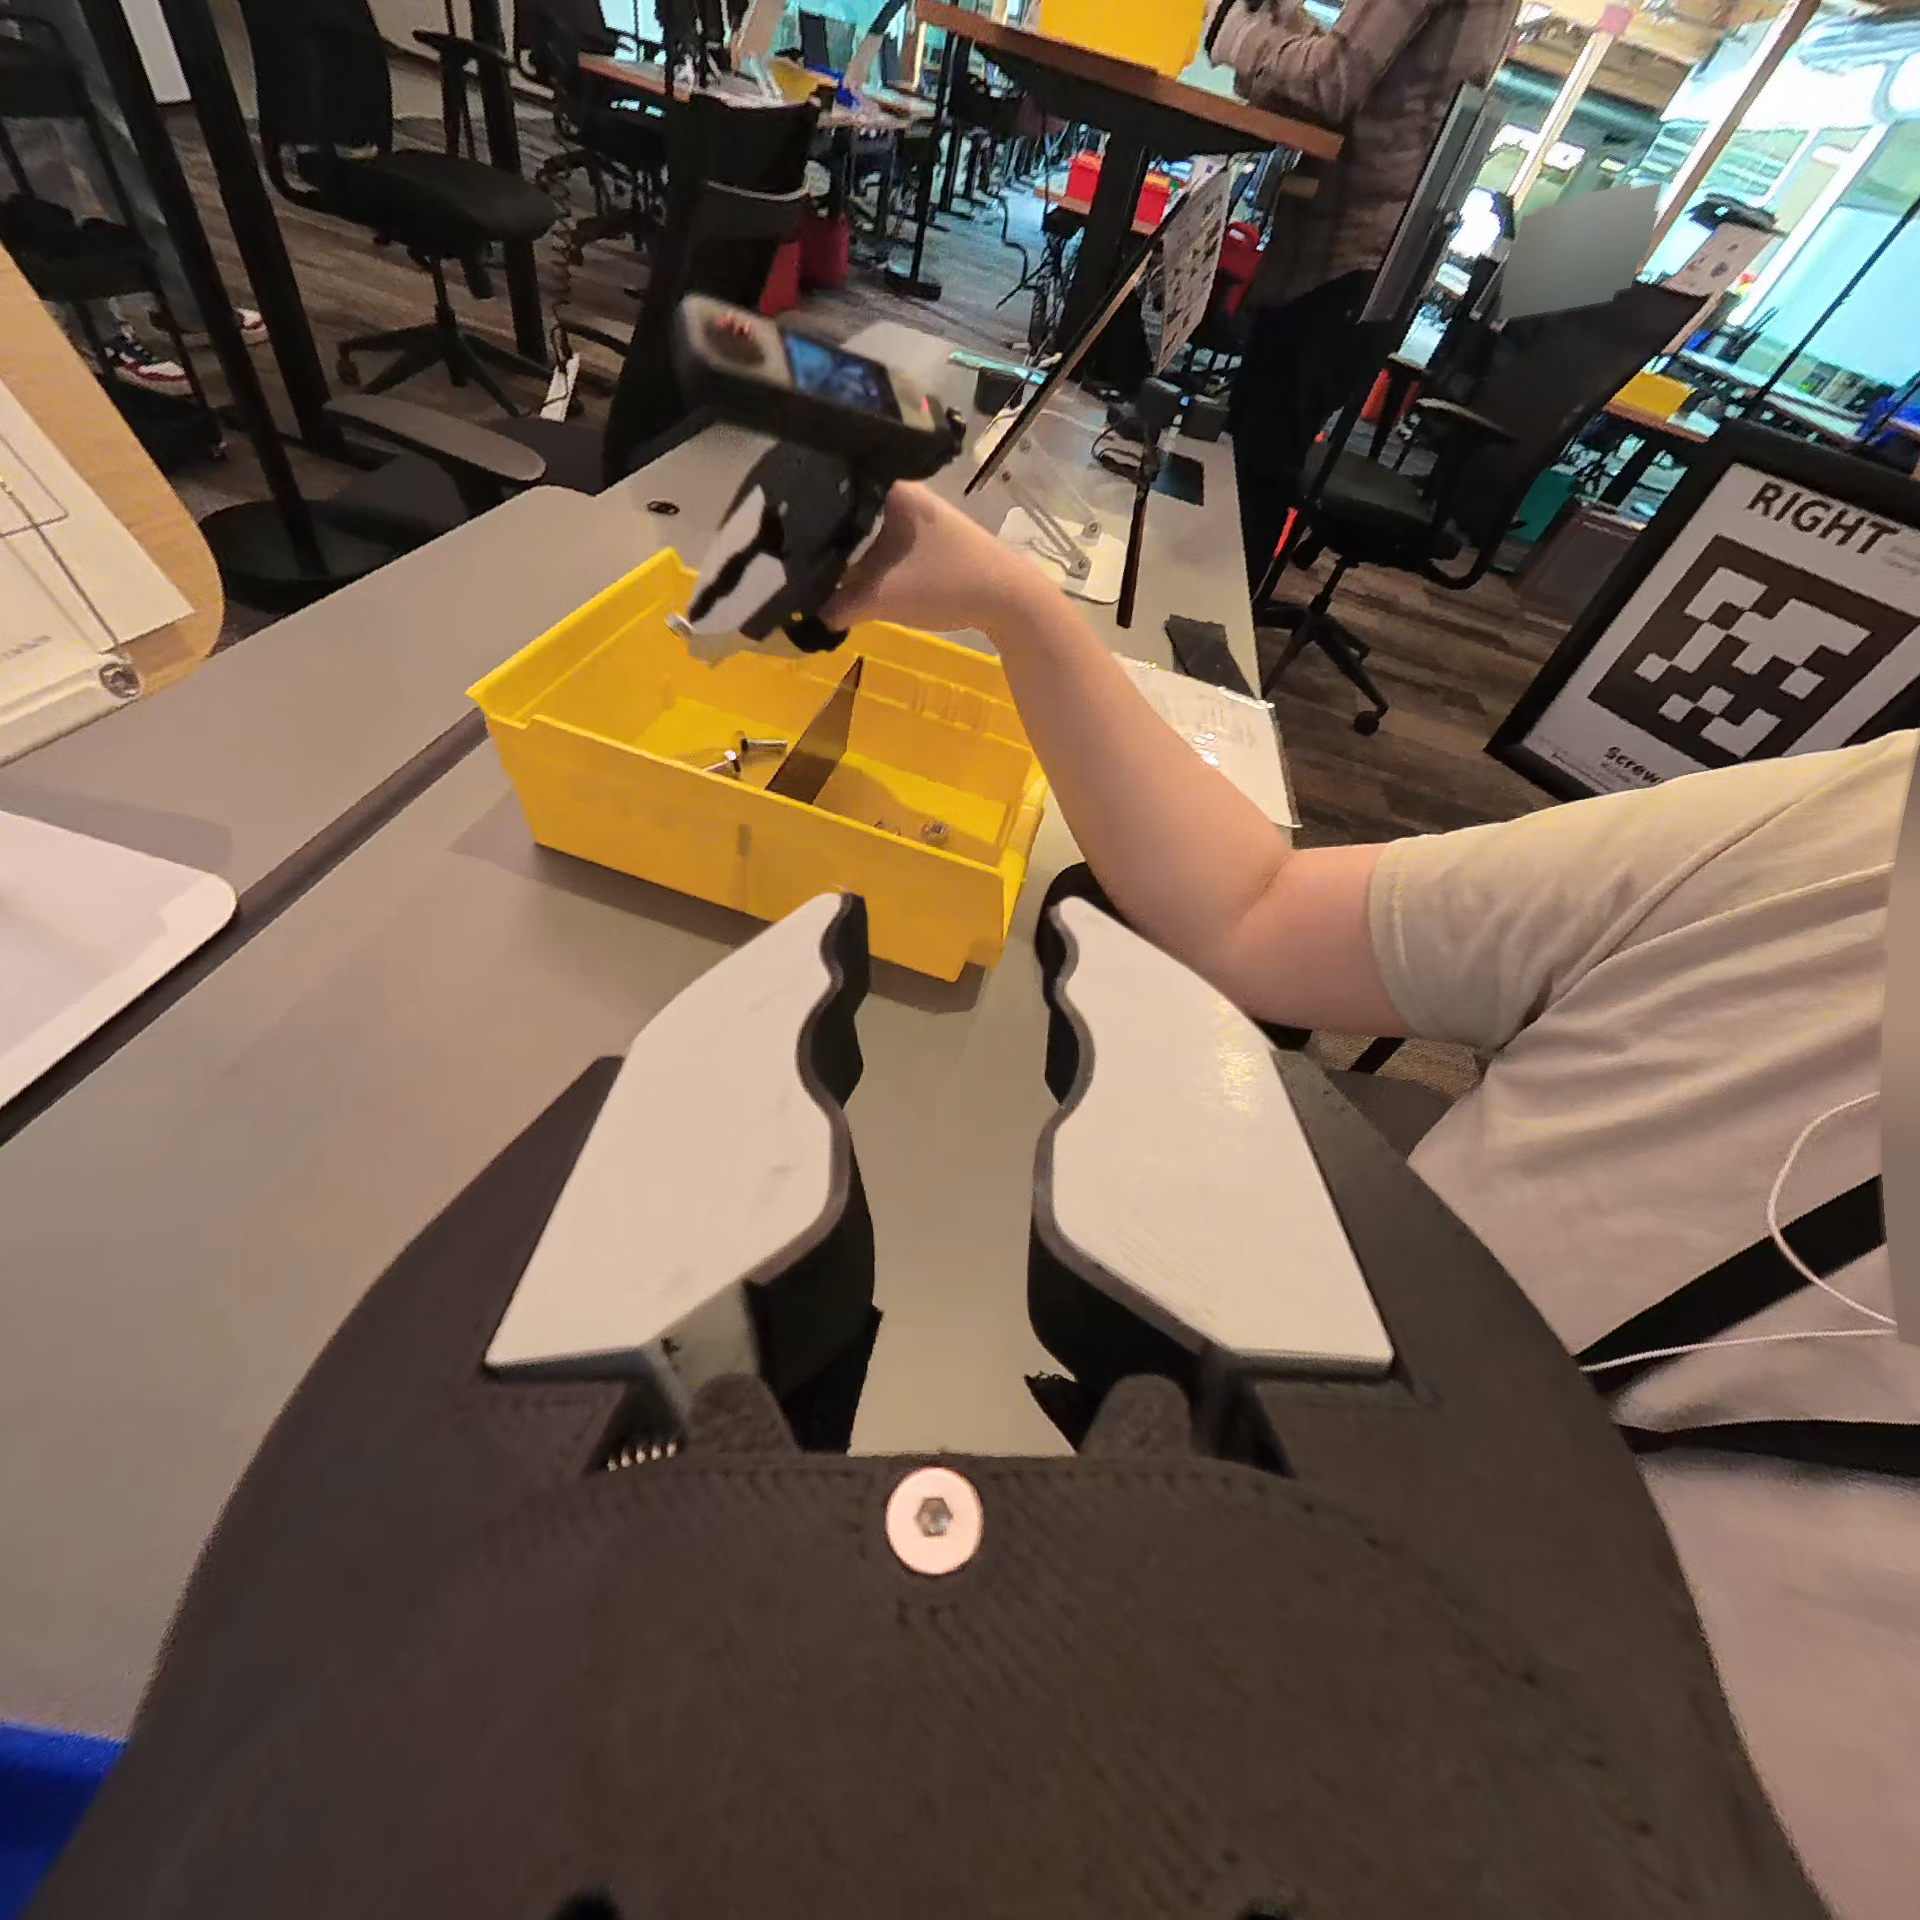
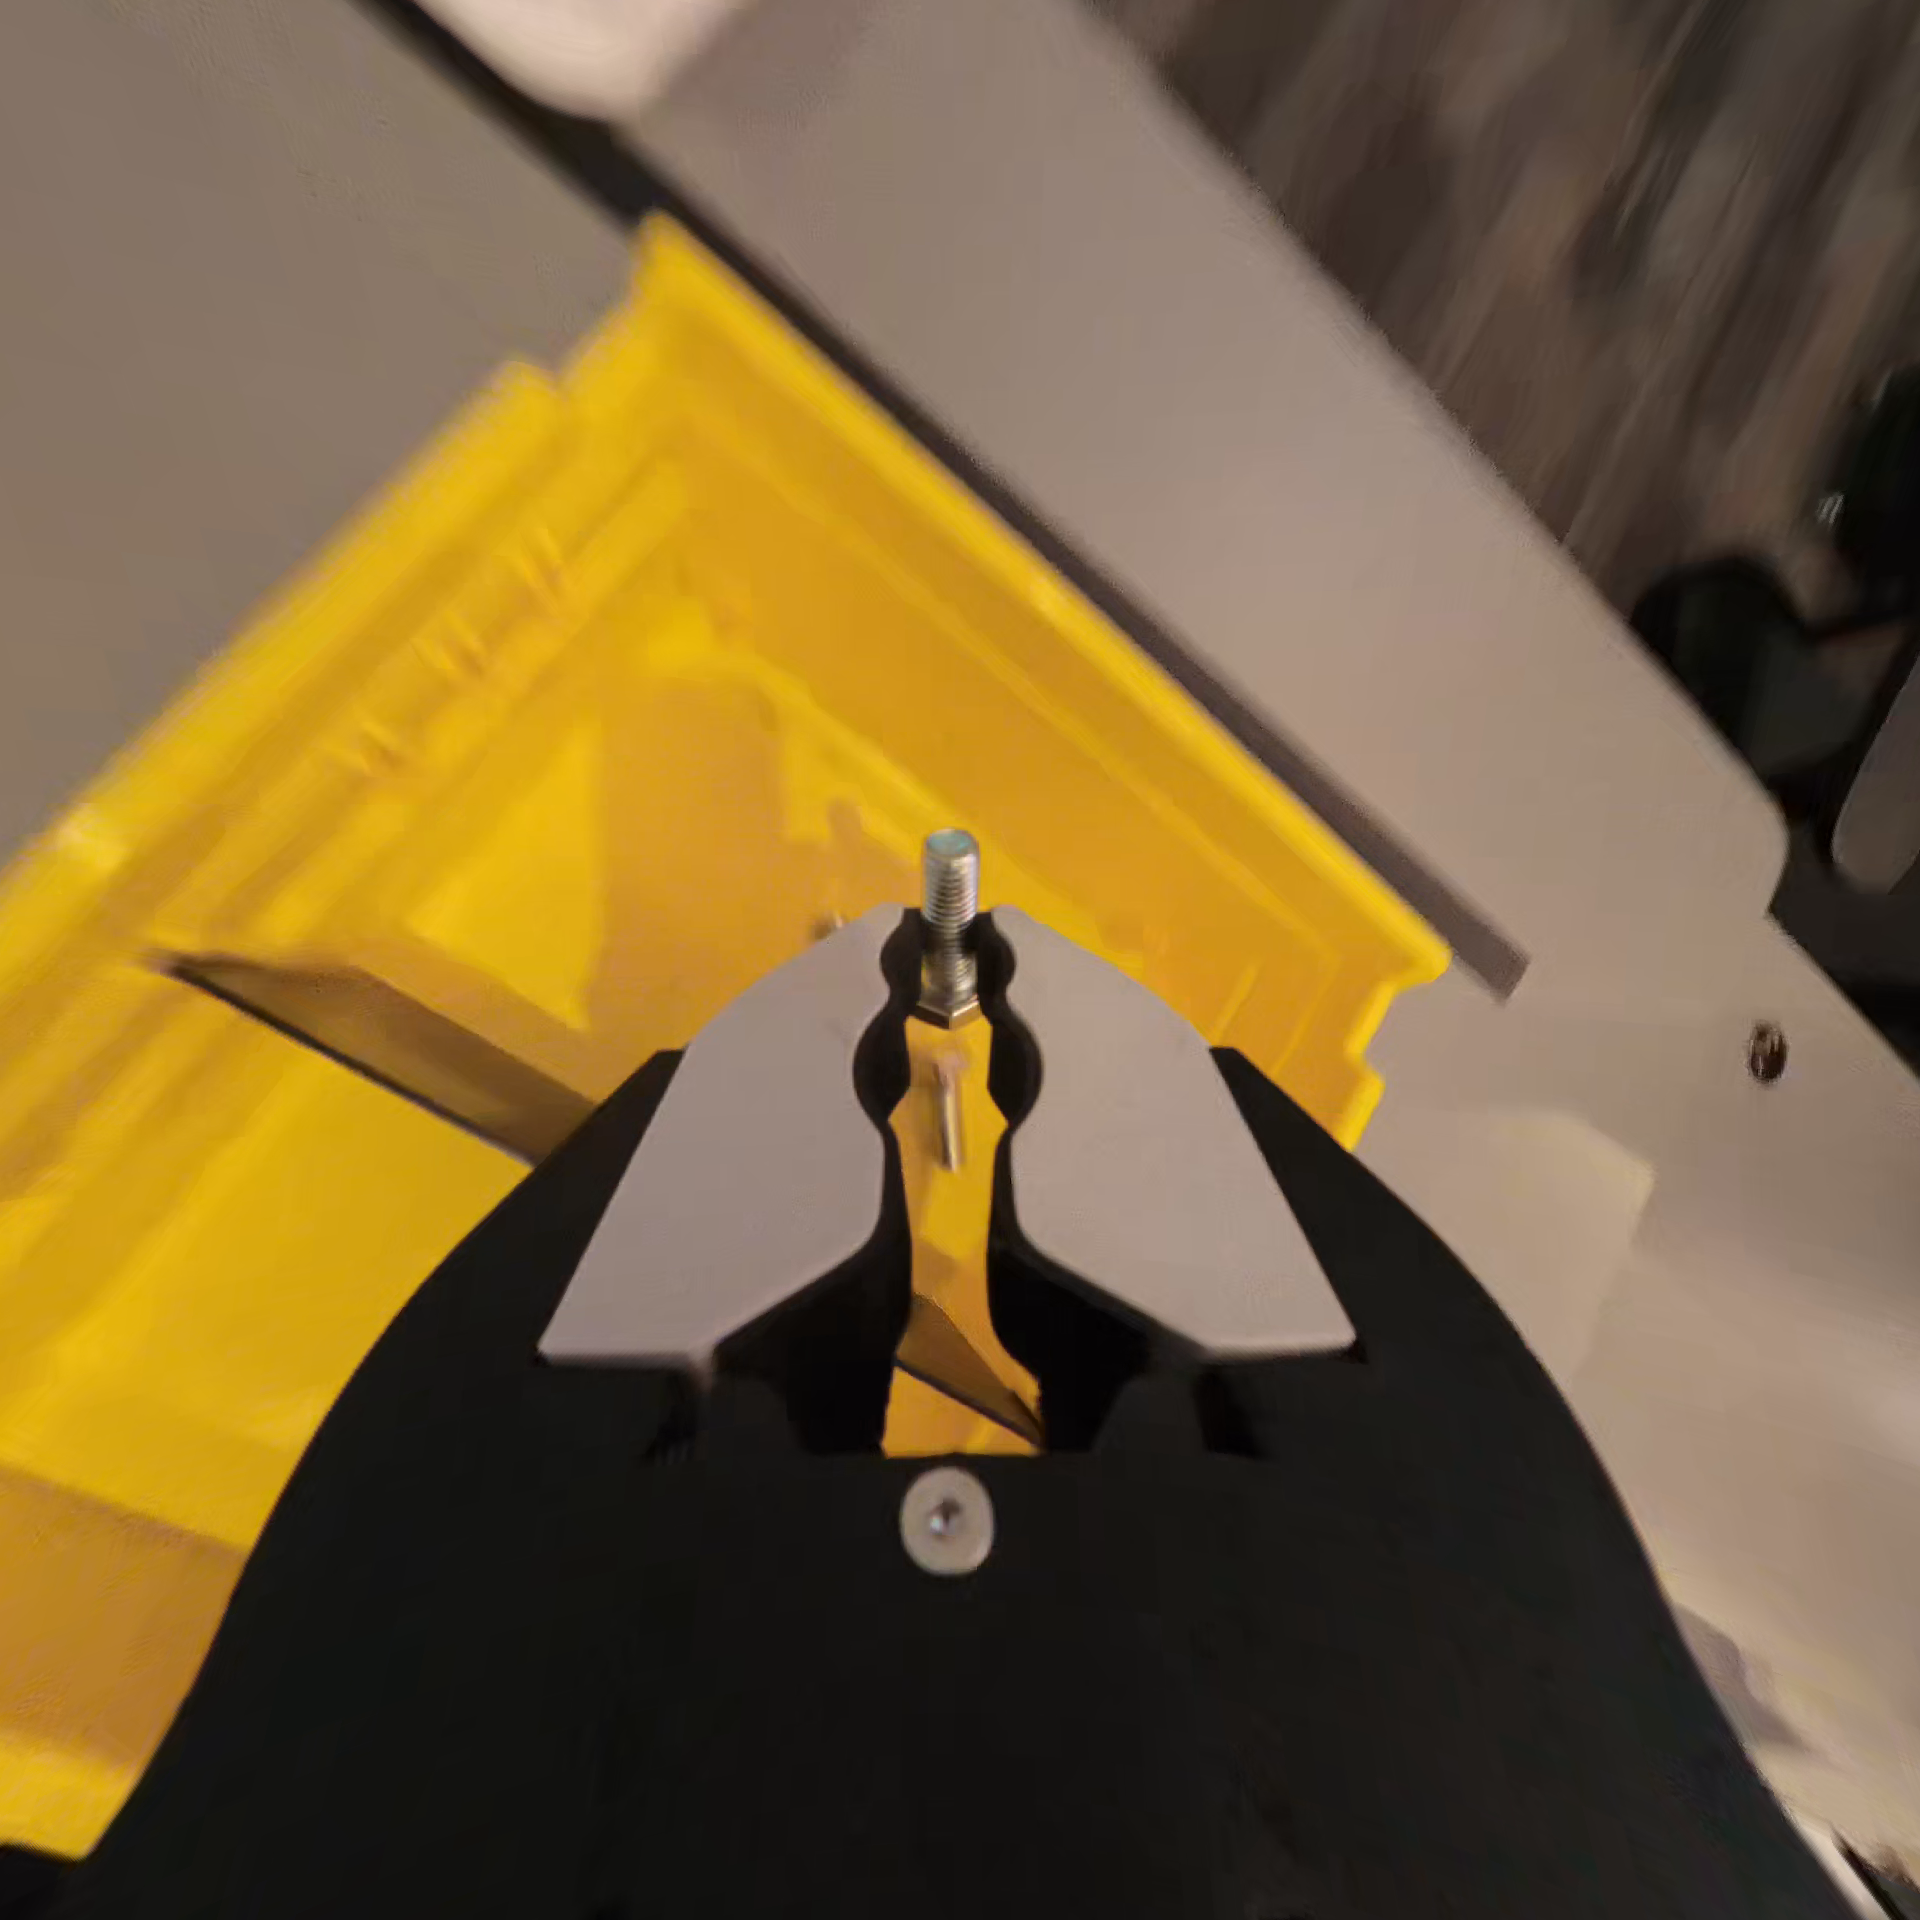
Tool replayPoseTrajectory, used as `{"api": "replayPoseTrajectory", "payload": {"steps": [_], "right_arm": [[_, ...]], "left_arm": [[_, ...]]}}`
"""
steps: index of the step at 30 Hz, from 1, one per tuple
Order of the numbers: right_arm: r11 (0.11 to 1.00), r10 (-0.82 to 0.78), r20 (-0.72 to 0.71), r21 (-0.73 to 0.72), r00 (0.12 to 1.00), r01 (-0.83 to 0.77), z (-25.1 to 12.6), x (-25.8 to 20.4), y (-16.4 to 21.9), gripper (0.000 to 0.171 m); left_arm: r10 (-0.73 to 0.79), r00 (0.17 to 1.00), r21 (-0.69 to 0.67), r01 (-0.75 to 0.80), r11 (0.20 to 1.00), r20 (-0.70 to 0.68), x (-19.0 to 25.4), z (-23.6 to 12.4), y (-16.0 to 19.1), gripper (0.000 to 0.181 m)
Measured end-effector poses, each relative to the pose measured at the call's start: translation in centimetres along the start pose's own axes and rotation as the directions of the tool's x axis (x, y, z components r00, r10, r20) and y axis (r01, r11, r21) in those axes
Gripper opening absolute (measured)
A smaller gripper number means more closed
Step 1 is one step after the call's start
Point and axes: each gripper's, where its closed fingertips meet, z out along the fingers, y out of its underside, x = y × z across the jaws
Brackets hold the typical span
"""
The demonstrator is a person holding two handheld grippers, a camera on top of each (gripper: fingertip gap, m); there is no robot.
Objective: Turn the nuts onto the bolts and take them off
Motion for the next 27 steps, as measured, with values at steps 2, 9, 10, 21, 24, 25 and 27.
{"api": "replayPoseTrajectory", "payload": {"steps": [2,9,10,21,24,25,27], "right_arm": [[0.991,-0.032,-0.012,-0.133,0.999,0.031,2.1,0.4,2.6,0.011],[1.000,-0.009,-0.011,-0.020,1.000,0.009,1.1,0.6,0.9,0.024],[1.000,-0.005,-0.020,0.030,1.000,0.006,0.1,0.7,0.1,0.024],[0.955,-0.056,-0.127,0.281,0.990,0.090,-7.8,0.2,-4.6,0.024],[0.964,-0.083,-0.137,0.241,0.987,0.115,-7.4,-0.1,-4.3,0.024],[0.965,-0.089,-0.130,0.235,0.987,0.118,-7.2,-0.2,-4.2,0.024],[0.968,-0.099,-0.128,0.216,0.987,0.125,-6.9,-0.3,-4.0,0.024]], "left_arm": [[-0.008,1.000,-0.017,0.008,1.000,0.018,-0.4,-0.1,0.3,0.032],[-0.044,0.980,-0.070,0.058,0.996,0.194,-3.8,-2.9,1.5,0.034],[-0.033,0.955,-0.083,0.060,0.995,0.294,-5.4,-4.2,1.9,0.034],[0.000,0.679,-0.349,0.378,0.858,0.735,-18.8,-14.2,14.7,0.044],[-0.213,0.633,-0.276,0.582,0.764,0.744,-20.3,-12.8,17.9,0.027],[-0.305,0.601,-0.227,0.647,0.728,0.739,-20.4,-12.1,18.5,0.022],[-0.386,0.549,-0.174,0.712,0.680,0.741,-20.9,-11.1,19.2,0.024]]}}
